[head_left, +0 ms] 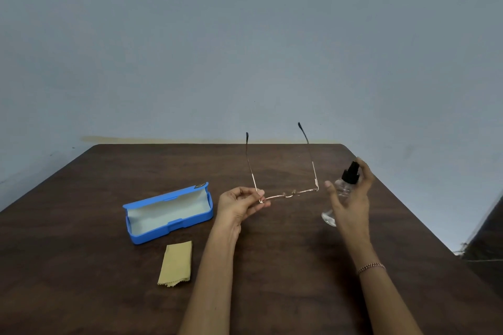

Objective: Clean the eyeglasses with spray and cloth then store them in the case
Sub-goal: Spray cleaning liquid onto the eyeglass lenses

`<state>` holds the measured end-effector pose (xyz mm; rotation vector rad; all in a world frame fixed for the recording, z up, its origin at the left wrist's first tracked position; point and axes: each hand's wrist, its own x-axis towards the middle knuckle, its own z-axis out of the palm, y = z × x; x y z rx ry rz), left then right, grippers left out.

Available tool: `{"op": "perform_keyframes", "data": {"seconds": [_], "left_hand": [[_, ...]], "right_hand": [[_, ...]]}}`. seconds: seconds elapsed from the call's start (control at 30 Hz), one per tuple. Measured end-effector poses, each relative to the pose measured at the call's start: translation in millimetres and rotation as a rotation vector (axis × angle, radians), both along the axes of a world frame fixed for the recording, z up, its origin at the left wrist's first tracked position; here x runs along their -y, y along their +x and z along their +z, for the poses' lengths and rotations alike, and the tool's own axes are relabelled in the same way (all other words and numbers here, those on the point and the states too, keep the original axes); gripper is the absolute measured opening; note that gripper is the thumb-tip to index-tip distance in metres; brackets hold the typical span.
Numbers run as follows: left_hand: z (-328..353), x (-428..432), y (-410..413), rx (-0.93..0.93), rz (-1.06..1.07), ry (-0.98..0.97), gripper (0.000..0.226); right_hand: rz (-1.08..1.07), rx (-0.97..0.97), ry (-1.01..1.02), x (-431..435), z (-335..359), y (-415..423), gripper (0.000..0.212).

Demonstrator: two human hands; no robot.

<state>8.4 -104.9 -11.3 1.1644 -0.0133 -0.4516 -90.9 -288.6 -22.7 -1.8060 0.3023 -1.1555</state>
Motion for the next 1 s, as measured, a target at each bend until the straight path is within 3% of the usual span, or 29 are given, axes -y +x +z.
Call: {"op": "perform_keyframes", "data": {"seconds": [0.27, 0.83, 1.0], "left_hand": [[6, -10, -9, 0.086, 0.203, -0.036, 0.013], [47, -85, -35, 0.277, 0.338, 0.013, 0.015], [55, -104, -39, 0.309, 0.355, 0.001, 0.014]], "right_hand": [[0.191, -0.124, -0.112, -3, -14, 5, 0.079], [0.192, -0.212, -0.160, -12, -7, -10, 0.084], [0.077, 0.042, -0.114, -19, 5, -21, 0.074]]}}
